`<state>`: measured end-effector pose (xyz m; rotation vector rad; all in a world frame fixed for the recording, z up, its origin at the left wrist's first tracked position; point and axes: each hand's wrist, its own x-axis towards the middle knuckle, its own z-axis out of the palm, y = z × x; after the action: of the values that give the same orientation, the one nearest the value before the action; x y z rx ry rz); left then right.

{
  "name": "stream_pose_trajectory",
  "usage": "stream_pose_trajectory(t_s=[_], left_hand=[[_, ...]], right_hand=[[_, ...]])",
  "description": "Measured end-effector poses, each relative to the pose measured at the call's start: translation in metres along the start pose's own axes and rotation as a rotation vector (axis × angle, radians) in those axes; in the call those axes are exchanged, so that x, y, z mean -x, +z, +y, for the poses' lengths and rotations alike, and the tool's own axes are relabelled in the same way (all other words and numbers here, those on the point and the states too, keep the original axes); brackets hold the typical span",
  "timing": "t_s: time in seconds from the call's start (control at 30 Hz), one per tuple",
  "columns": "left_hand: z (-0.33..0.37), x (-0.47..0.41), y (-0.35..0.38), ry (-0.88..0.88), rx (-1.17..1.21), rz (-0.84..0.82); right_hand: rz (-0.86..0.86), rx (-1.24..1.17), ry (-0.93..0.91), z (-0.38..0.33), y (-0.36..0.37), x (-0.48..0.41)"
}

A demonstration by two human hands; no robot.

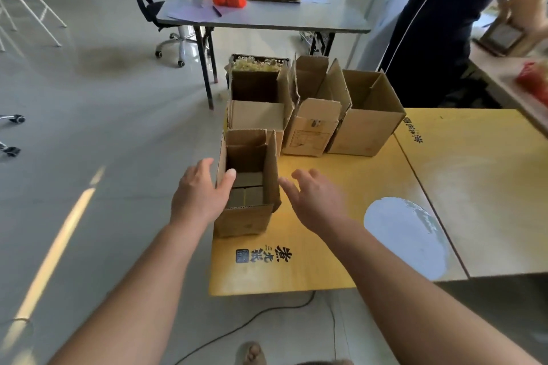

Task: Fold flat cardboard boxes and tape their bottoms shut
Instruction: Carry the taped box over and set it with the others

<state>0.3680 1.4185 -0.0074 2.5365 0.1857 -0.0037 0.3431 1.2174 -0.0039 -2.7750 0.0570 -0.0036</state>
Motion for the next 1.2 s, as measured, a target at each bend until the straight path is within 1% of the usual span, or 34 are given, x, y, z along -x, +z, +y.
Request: stream_pose_trajectory(t_s=[0.1, 0.17, 0.23, 0.33, 0.5, 0.63, 0.73, 0.9, 0.97, 1.2], left_hand=[[0.029, 0.008, 0.002, 0.166, 0.024, 0.153], [0.056, 0.018, 0.01, 0.303, 0.056, 0.183], [0.086, 0.032, 0.024, 0.418, 0.058, 0.168], [0.127, 0.058, 0.057, 0.513, 0.023, 0.09], [0.189, 0.106, 0.132, 0.53, -0.109, -0.133], [0.247, 0.151, 0.188, 0.598, -0.189, -0.25], [0.302, 0.186, 0.231, 0.709, -0.232, -0.316], [0.4, 0.252, 0.3, 0.907, -0.239, -0.428], [0.433, 0.279, 0.323, 0.977, -0.24, -0.469], [0.531, 0.358, 0.382, 1.253, -0.212, -0.534]], right_hand=[[0.061, 0.063, 0.012, 0.023, -0.018, 0.015], [0.103, 0.095, 0.019, 0.042, -0.032, 0.027], [0.148, 0.094, 0.035, 0.064, -0.046, 0.04], [0.184, 0.096, 0.077, 0.105, -0.066, 0.065], [0.165, 0.147, 0.153, 0.197, -0.09, 0.126], [0.177, 0.1, 0.261, 0.278, -0.112, 0.177], [0.204, 0.096, 0.357, 0.342, -0.129, 0.216], [0.279, 0.096, 0.507, 0.433, -0.161, 0.285], [0.313, 0.104, 0.581, 0.461, -0.173, 0.314], [0.411, 0.145, 0.858, 0.539, -0.208, 0.403]])
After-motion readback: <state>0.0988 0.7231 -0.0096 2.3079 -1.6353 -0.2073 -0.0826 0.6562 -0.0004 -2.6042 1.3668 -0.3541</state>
